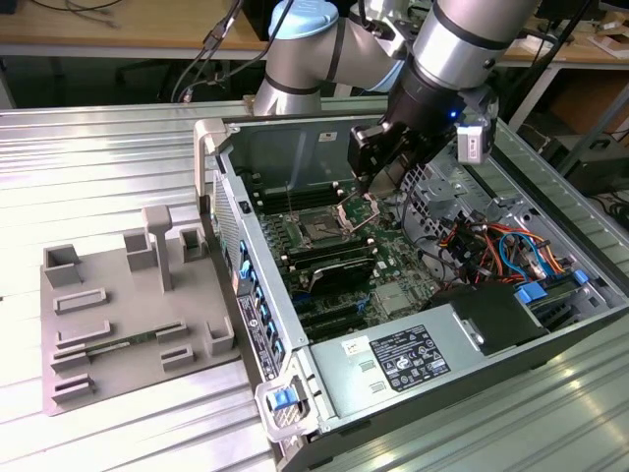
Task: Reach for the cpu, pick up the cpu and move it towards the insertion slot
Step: 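Pick up the cpu and move it towards the insertion slot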
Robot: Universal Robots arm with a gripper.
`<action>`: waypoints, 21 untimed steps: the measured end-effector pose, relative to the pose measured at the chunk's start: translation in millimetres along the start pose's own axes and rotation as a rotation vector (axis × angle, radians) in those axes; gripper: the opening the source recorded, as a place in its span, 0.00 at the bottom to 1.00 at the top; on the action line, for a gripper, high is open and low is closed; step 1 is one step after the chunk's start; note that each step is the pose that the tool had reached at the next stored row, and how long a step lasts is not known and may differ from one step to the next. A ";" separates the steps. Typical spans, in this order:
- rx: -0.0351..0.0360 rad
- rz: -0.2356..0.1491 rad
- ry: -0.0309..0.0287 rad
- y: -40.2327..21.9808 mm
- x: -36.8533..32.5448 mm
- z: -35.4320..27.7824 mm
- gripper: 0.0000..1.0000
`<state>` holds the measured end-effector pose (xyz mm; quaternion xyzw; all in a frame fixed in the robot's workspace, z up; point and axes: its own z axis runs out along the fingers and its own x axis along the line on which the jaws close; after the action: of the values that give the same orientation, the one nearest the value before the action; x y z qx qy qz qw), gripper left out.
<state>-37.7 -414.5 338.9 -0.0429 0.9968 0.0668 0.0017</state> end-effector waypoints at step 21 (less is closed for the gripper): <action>-0.0344 0.000 -0.0029 -1.1 -2.5 6.5 0.55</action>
<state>-35.1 -414.5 332.3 -0.0429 0.9955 0.0840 0.0024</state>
